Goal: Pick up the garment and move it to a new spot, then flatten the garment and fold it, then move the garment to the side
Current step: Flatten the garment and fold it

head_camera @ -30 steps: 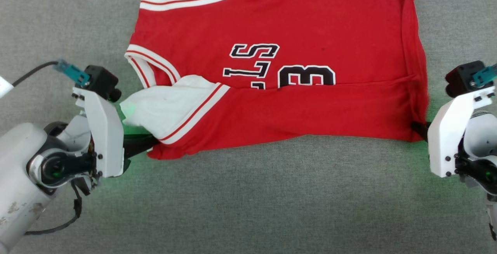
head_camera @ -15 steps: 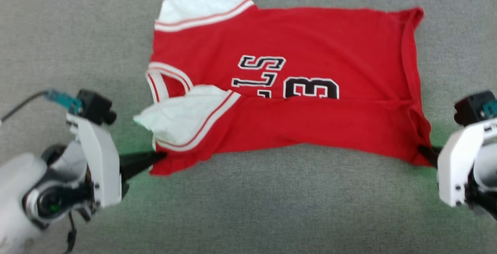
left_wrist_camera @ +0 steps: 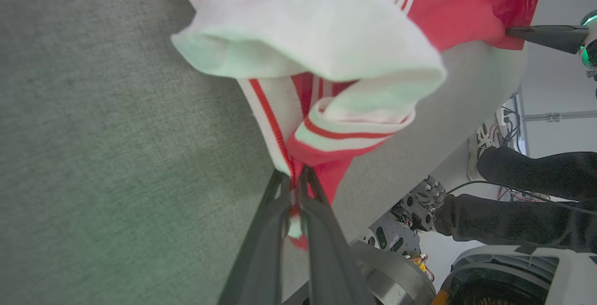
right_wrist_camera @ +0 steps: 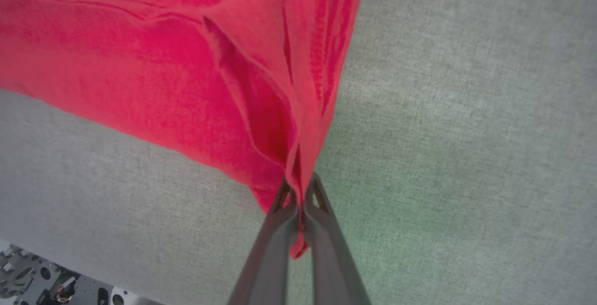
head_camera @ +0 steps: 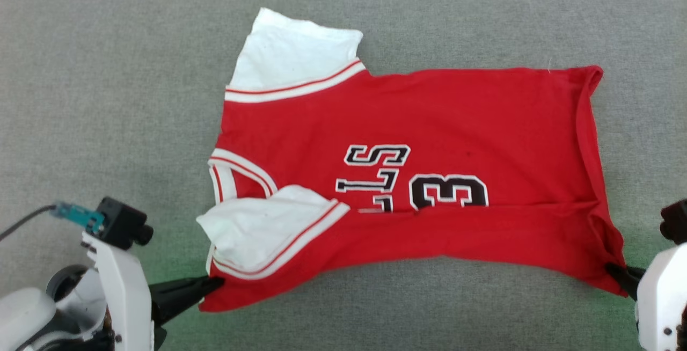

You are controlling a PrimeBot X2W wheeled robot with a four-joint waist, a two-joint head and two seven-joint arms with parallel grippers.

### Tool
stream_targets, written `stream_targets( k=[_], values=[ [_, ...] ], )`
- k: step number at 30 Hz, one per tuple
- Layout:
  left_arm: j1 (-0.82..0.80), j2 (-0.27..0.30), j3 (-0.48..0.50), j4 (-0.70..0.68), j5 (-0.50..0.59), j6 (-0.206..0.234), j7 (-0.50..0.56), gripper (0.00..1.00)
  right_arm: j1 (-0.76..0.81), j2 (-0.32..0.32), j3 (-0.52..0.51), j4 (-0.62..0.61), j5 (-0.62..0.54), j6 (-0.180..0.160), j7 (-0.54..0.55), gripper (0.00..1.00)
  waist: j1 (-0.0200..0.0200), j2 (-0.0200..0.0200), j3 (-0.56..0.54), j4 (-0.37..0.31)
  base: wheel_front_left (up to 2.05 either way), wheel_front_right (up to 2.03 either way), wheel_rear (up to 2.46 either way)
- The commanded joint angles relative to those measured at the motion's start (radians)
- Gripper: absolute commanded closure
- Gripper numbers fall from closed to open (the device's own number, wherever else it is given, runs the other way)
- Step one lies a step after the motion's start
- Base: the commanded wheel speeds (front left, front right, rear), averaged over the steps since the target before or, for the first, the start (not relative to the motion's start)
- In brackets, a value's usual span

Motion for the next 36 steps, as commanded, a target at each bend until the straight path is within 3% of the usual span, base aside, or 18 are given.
stream_targets(
  k=[1,7,8,9,10,11,12,13,14,25,32,36],
  values=[
    [0.024,0.013,-0.002,-0.014,0.001,0.002,-0.015,1.0,0.025,0.005,-0.016,-0.015,0.012,0.0,0.006,1.0,0.0,0.0,0.002,0.002,0.0,0.0,0.0],
    [0.041,0.011,-0.006,-0.023,0.006,0.002,-0.043,1.0,0.049,0.017,-0.035,-0.039,0.008,0.0,0.004,1.0,0.0,0.0,-0.001,0.006,0.0,0.0,0.0],
    [0.041,0.003,-0.005,-0.021,0.009,0.002,-0.053,1.0,0.049,0.02,-0.034,-0.04,0.006,0.0,-0.004,0.86,0.0,0.0,-0.005,0.007,0.0,0.0,0.0],
    [0.043,-0.001,-0.004,-0.015,0.011,0.002,-0.061,0.92,0.047,0.022,-0.035,-0.042,0.001,0.0,-0.016,0.6,0.0,0.0,-0.009,0.007,0.0,0.0,0.0],
    [0.046,-0.006,-0.005,-0.011,0.012,0.002,-0.067,0.72,0.044,0.027,-0.039,-0.041,-0.002,0.0,-0.03,0.15,0.0,0.0,-0.015,0.007,0.0,0.0,0.0],
    [0.05,-0.013,-0.005,-0.008,0.012,0.002,-0.077,0.55,0.045,0.03,-0.04,-0.038,-0.006,0.0,-0.042,0.0,0.0,0.0,-0.021,0.008,0.0,0.0,0.0],
    [0.054,-0.019,-0.002,-0.003,0.009,0.002,-0.091,0.2,0.047,0.033,-0.041,-0.039,-0.008,0.0,-0.059,0.0,0.0,0.0,-0.027,0.008,0.0,0.0,0.0],
    [0.059,-0.023,-0.001,0.001,0.006,0.002,-0.103,0.05,0.049,0.037,-0.043,-0.04,-0.009,0.0,-0.074,0.0,0.0,0.0,-0.034,0.008,0.0,0.0,0.0],
    [0.067,-0.027,0.0,0.004,0.006,0.002,-0.12,0.0,0.052,0.042,-0.044,-0.04,-0.008,0.0,-0.09,0.0,0.0,0.0,-0.041,0.008,0.0,0.0,0.0],
    [0.177,-0.099,0.053,0.055,0.016,0.052,-0.412,0.0,0.018,0.089,-0.035,-0.026,-0.052,0.0,-0.373,0.0,0.0,0.0,-0.104,0.029,0.0,0.0,0.0],
    [0.213,-0.21,0.122,0.14,0.083,0.088,-0.575,0.0,-0.029,0.179,-0.031,0.074,-0.126,0.0,-0.686,0.0,0.0,0.0,-0.118,0.062,0.0,0.0,0.0],
    [0.225,-0.319,0.262,0.235,0.212,0.117,-0.587,0.0,-0.051,0.24,-0.028,0.148,-0.185,0.0,-0.87,0.0,0.0,0.0,-0.119,0.066,0.0,0.0,0.0]
  ],
)
